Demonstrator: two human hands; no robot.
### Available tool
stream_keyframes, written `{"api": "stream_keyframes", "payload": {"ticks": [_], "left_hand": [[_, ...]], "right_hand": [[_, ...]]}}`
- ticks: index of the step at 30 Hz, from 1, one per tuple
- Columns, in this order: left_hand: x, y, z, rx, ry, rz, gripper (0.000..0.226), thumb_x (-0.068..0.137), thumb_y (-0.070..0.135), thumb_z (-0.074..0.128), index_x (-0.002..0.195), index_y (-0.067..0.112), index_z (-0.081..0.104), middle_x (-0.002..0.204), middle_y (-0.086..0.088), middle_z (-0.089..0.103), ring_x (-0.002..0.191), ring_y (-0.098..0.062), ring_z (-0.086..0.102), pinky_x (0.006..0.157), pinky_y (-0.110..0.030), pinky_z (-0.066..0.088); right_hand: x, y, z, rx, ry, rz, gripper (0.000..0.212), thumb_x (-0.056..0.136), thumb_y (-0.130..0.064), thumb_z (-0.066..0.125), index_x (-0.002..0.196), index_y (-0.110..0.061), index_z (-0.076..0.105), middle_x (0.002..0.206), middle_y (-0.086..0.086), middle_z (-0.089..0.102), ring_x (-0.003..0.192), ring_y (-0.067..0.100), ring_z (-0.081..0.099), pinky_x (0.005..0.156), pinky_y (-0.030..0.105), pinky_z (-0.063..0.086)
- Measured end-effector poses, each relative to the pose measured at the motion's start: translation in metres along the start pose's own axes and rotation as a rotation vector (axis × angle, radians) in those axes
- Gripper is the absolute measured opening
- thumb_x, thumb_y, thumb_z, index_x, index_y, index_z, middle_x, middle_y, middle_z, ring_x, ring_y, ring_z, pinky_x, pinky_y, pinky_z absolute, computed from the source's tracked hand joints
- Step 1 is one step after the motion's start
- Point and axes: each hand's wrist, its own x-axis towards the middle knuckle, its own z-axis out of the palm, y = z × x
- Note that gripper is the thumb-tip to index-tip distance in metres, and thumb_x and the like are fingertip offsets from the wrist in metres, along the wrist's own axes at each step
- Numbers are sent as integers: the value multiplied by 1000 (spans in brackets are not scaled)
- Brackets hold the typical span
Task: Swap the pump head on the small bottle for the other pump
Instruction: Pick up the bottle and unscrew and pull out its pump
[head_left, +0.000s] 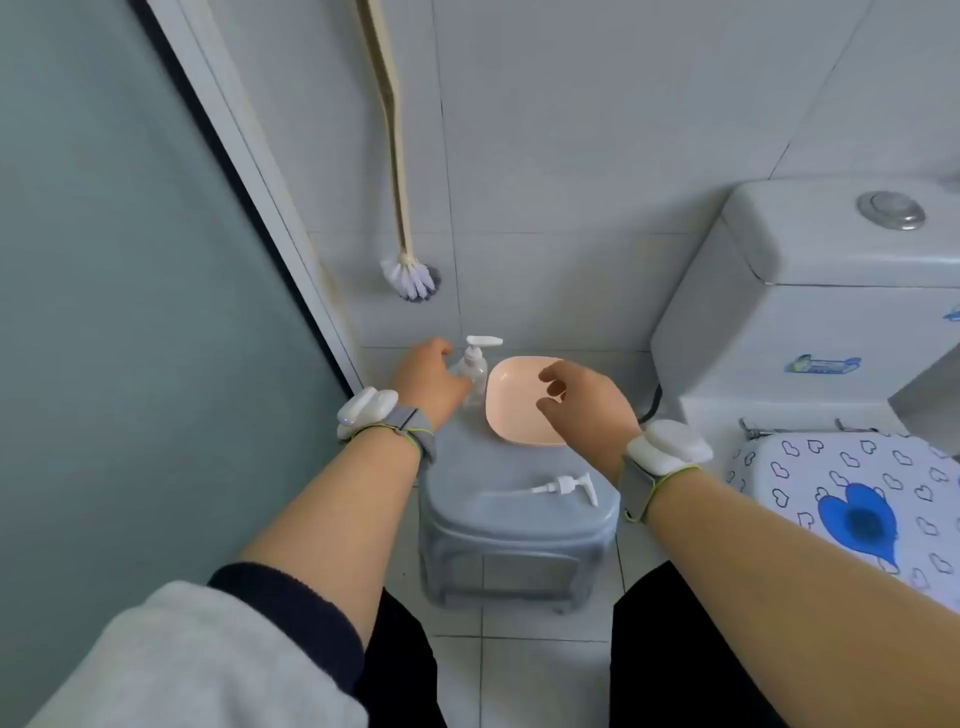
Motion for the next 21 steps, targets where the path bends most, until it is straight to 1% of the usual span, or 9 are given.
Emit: {"api": "stream_keyframes", "payload": {"ticks": [2,5,8,9,11,14,16,19,21], "left_hand": [[4,0,6,-33,8,-29,59,82,27,67,135,11,46,136,-12,55,122,-32,55,100,-38,44],[10,-1,17,-65,8,-61,67,82,30,69,140,11,42,142,-11,52,129,-31,51,104,-38,41],[16,-2,26,-77,4,-59,71,80,28,72,141,11,42,144,-10,51,131,-30,50,104,-37,41],[17,-2,28,-78,-1,-62,70,79,27,73,140,10,44,143,-10,52,130,-30,51,103,-37,41],[22,-3,33,-87,2,-56,60,79,24,73,132,9,51,135,-12,58,123,-31,56,97,-36,44],[24,-5,40,-118,19,-42,42,81,25,70,119,12,59,119,-11,68,109,-32,62,88,-36,47],[25,-5,44,-131,31,-43,34,83,28,67,115,15,63,113,-10,70,107,-33,63,84,-35,47],[25,-6,46,-162,46,-60,34,84,27,66,116,16,63,113,-10,70,107,-32,63,85,-35,47],[24,-6,46,-168,56,-59,33,84,25,66,115,14,63,110,-12,70,104,-33,63,81,-35,46]], "right_hand": [[1,4,2,2,-10,21,36,92,-19,57,128,-20,57,117,0,63,92,15,57,76,25,42],[-1,8,5,-5,-20,49,36,92,-18,57,129,-18,58,116,0,65,102,19,60,85,30,49],[2,12,8,6,-23,64,37,93,-18,56,130,-17,57,116,1,66,105,20,60,90,35,51],[3,14,10,8,-24,72,37,93,-18,56,130,-18,57,116,0,66,104,20,61,91,36,51],[5,18,13,28,-16,74,36,93,-19,56,129,-18,58,115,-1,67,101,19,62,89,36,52],[6,24,19,67,1,74,34,92,-20,57,126,-20,60,111,-3,67,95,16,62,84,30,52],[7,26,21,89,5,82,33,92,-20,57,125,-21,60,108,-4,66,94,16,62,82,27,50],[6,25,24,121,3,80,33,92,-19,57,124,-20,61,107,-4,67,92,14,60,80,24,47],[6,23,22,142,1,77,33,92,-18,57,125,-19,62,110,-2,67,93,14,59,81,23,45]]}}
